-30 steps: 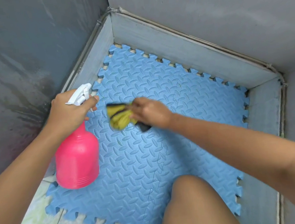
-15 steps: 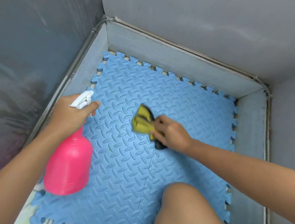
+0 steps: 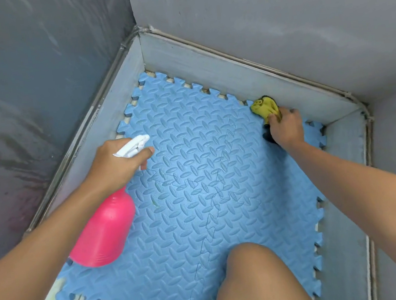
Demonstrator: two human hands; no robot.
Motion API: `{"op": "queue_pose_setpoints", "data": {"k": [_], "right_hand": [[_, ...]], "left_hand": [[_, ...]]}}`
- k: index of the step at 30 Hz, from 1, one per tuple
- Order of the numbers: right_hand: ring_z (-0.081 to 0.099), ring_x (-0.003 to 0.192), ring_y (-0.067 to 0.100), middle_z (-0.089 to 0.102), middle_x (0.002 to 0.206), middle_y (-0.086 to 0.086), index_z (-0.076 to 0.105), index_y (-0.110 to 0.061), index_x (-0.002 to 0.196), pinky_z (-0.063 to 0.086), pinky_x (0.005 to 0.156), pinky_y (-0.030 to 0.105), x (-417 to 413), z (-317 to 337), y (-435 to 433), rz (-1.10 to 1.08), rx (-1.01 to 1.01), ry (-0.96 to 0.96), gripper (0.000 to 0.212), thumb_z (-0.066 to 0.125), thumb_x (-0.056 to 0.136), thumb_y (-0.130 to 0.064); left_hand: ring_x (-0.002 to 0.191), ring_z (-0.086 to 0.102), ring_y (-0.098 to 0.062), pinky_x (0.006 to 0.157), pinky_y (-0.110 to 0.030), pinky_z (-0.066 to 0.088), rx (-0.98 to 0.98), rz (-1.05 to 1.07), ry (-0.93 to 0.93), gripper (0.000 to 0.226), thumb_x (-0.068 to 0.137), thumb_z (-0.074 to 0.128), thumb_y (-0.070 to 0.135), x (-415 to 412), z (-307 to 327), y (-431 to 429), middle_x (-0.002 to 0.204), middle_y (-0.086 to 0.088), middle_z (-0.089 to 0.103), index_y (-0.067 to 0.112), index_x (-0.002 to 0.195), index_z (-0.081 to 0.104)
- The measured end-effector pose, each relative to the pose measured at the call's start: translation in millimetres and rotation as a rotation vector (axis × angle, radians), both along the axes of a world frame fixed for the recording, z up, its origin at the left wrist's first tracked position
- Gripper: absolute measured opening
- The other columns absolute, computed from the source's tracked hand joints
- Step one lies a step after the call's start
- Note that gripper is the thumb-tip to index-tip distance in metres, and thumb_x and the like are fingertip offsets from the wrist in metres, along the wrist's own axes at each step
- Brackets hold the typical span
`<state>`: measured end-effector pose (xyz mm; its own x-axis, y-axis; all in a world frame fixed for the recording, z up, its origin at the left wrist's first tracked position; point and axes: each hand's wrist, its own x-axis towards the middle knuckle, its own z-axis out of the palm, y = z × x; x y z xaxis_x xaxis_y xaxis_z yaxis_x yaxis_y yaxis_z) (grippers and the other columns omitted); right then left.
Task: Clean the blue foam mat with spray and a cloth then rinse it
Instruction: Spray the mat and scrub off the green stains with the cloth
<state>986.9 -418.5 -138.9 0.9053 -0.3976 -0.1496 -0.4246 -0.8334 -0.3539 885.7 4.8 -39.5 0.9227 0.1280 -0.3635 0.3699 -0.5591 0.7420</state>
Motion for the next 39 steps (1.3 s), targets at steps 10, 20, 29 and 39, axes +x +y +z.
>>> {"op": "queue_pose_setpoints", "data": {"k": [10, 20, 29, 39], "right_hand": [[0.049, 0.114, 0.036, 0.050, 0.121, 0.017, 0.055, -0.014, 0.130, 0.045, 0.091, 0.043, 12.1, -5.7, 85.7, 0.207, -0.026, -0.140, 0.051, 0.051, 0.096, -0.052], [0.052, 0.110, 0.032, 0.053, 0.117, 0.011, 0.062, -0.018, 0.126, 0.050, 0.083, 0.042, 35.0, -1.0, 273.2, 0.603, 0.116, -0.164, 0.045, 0.057, 0.094, -0.049], [0.054, 0.088, 0.022, 0.054, 0.099, 0.003, 0.066, -0.019, 0.122, 0.045, 0.073, 0.034, -83.9, -4.8, 243.9, 1.480, 0.238, -0.129, 0.040, 0.064, 0.090, -0.044], [0.059, 0.102, 0.038, 0.055, 0.116, 0.016, 0.070, -0.014, 0.110, 0.047, 0.084, 0.039, 71.9, 11.2, 182.6, 0.497, 0.073, -0.129, 0.035, 0.061, 0.091, -0.041]], "left_hand": [[0.061, 0.053, -0.018, 0.066, -0.035, 0.043, 0.173, 0.087, -0.017, 0.049, 0.084, 0.078, 0.053, 5.7, -4.7, 9.0, 0.060, 0.001, 0.060, 0.014, 0.066, 0.054], [0.048, 0.057, -0.019, 0.065, -0.039, 0.057, 0.140, 0.208, 0.034, 0.044, 0.080, 0.074, 0.050, -33.6, -13.4, 34.1, 0.063, -0.009, 0.072, 0.006, 0.085, 0.075], [0.054, 0.063, -0.037, 0.059, -0.050, 0.060, 0.137, 0.206, -0.127, 0.046, 0.082, 0.065, 0.048, -50.9, -16.4, 51.7, 0.067, -0.018, 0.069, 0.002, 0.083, 0.069], [0.065, 0.072, -0.036, 0.061, -0.045, 0.064, 0.079, 0.221, -0.098, 0.021, 0.088, 0.071, 0.029, -51.8, -13.2, 51.4, 0.067, -0.004, 0.074, 0.009, 0.086, 0.074]]}}
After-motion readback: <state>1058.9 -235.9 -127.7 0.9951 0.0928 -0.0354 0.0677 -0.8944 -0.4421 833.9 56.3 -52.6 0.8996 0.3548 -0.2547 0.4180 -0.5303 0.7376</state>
